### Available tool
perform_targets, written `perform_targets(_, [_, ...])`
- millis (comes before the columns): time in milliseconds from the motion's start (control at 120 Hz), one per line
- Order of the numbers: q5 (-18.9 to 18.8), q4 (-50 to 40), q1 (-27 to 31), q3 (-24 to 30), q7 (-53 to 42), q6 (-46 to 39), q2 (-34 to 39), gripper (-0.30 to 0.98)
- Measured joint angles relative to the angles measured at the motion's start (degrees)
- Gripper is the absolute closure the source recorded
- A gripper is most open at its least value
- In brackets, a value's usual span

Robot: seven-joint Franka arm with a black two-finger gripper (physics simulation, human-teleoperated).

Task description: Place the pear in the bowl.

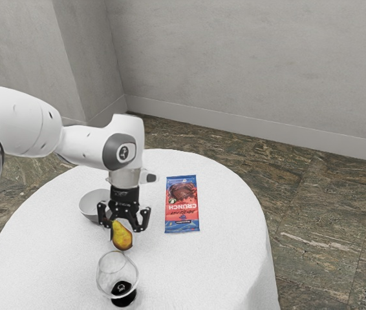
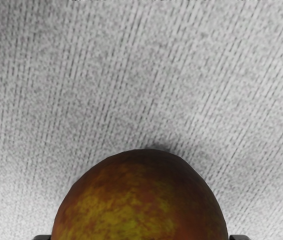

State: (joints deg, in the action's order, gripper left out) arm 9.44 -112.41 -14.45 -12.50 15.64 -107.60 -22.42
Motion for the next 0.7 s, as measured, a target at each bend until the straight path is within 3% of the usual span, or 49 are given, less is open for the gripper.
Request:
perform_targets(408, [-0.46, 0.06, 0.38, -0.19, 0.66, -0.26, 2.47, 0.37])
perform_targets(700, [-2.61, 6.22, 8.82, -0.49, 1.11, -2.45, 4.24, 0.42])
